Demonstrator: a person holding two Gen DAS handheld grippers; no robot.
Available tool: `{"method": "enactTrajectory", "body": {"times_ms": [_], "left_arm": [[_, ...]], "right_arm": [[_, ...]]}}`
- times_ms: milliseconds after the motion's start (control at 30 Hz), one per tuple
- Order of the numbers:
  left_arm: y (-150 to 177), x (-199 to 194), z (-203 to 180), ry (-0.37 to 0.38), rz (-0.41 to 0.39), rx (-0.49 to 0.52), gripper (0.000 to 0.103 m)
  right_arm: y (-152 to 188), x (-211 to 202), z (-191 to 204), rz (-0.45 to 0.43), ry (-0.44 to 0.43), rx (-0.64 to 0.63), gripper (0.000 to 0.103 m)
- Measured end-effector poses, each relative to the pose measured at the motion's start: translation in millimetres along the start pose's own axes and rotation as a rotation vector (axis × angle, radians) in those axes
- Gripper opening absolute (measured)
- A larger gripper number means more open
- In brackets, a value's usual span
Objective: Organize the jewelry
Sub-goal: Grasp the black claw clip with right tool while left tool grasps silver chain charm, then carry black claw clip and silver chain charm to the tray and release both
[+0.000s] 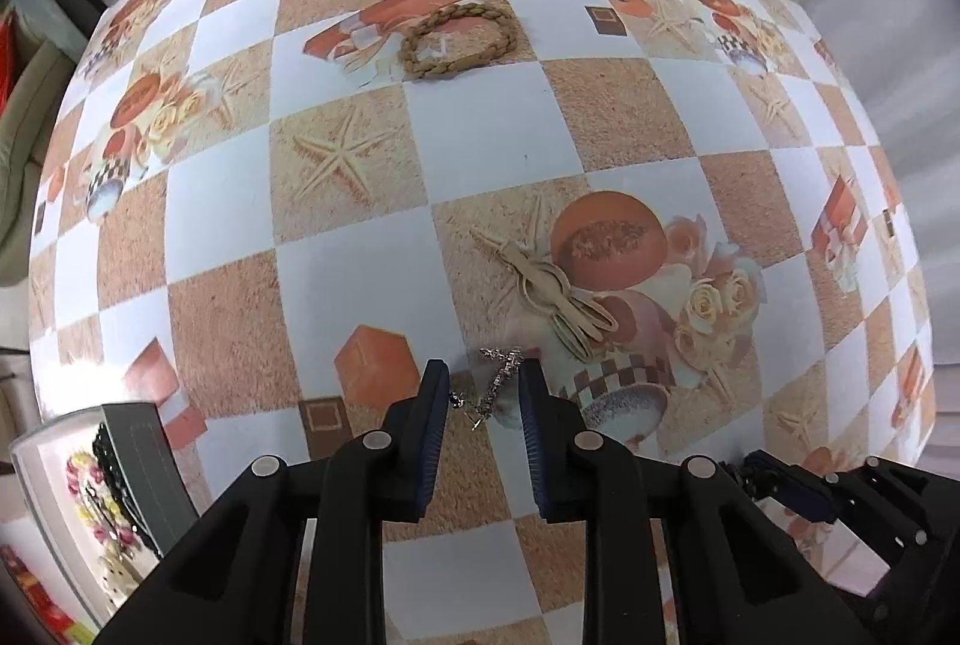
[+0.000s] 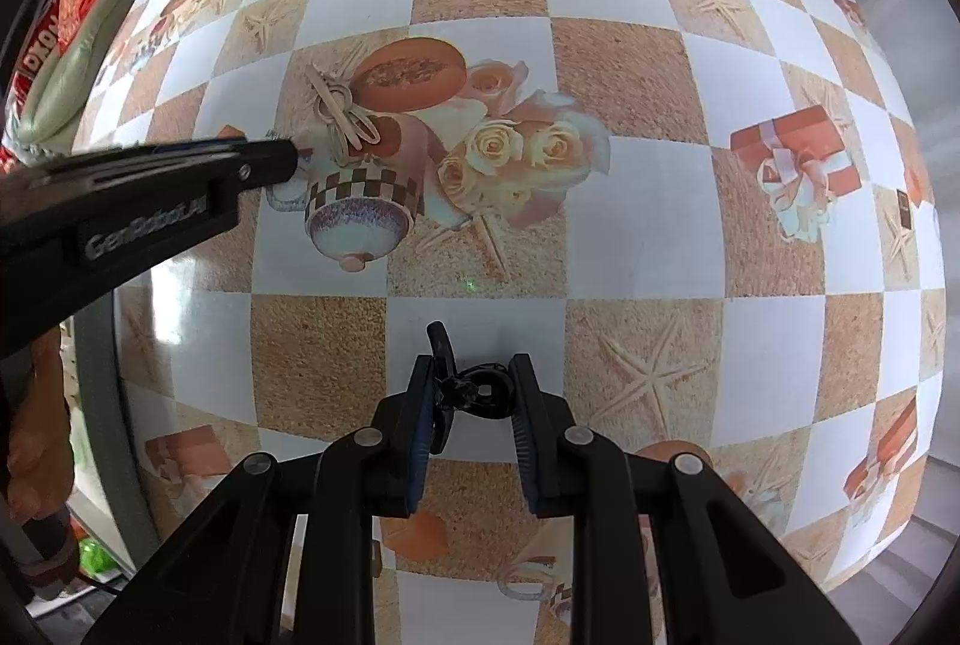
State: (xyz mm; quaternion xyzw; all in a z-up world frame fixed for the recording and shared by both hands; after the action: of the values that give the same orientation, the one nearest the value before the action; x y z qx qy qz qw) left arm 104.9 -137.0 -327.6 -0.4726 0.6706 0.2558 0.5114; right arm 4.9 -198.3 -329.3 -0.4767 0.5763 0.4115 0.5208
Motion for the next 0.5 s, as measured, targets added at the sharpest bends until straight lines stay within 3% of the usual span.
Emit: {"method": "enactTrajectory", "body": {"times_ms": [233, 500], "left_arm": [[9.3, -29.0, 7.3, 0.033, -0.049, -0.047, 0.029], [32.9, -69.7, 16.2, 0.049, -0.116, -0.094, 0.029]], "right_arm": [[-8.1, -12.4, -13.7, 0.012, -0.070, 0.032, 0.026], [-15.2, -34.1, -21.5, -0.001, -0.091, 0.034, 0.026]]}}
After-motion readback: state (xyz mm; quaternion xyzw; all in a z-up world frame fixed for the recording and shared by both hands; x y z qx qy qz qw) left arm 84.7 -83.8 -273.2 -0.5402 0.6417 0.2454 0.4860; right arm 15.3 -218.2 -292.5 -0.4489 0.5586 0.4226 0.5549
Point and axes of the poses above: each gripper's, at about its wrist camera, not at the fingertips, and x roughly the way its jaws point, z to its left, y to its underside, the point moved 10 cm from there along x, roughly the way its jaws point, and after that the axes turned 15 degrees about y, right-handed, at the moved point
